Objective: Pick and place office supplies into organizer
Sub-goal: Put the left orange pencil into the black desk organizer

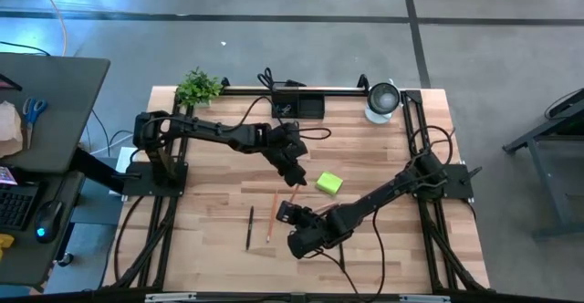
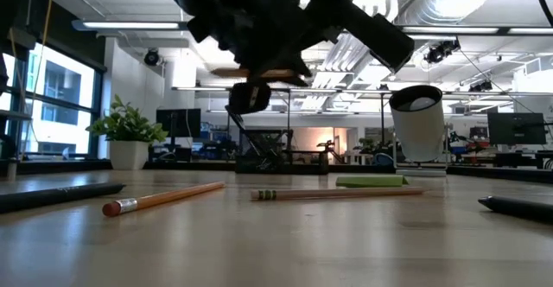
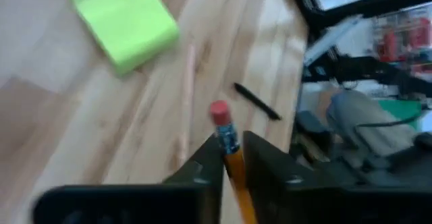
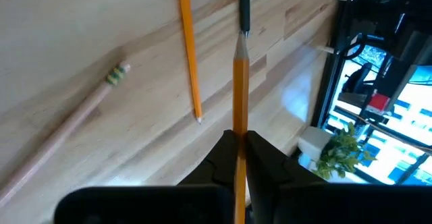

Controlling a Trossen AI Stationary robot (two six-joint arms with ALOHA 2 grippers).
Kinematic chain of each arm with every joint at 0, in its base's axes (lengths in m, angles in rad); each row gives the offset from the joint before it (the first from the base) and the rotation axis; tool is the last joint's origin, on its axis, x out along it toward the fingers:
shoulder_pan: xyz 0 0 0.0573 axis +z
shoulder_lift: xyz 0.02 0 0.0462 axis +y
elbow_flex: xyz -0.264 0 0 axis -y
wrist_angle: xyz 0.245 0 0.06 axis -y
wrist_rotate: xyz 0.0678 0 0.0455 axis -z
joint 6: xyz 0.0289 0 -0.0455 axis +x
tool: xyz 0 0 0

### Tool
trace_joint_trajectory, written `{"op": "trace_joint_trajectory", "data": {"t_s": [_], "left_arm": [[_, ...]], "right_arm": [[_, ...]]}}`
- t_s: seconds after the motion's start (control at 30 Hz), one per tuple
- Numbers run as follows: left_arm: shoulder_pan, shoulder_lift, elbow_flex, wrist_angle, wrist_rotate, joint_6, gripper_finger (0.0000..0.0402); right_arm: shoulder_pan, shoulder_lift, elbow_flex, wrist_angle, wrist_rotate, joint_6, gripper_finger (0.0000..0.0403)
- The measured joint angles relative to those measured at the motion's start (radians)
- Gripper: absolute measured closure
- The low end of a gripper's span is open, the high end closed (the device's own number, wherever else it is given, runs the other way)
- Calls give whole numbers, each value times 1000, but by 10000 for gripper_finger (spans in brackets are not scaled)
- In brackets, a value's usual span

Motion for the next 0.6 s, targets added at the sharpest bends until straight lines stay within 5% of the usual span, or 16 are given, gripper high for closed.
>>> {"op": "trace_joint_trajectory", "data": {"t_s": [0.3,0.6], "left_arm": [[44,3,33,-37,38,121,392],[207,2,225,-251,-1,421,395]], "right_arm": [[2,0,0,3,-90,43,338],[-26,0,0,-32,64,240,262]]}}
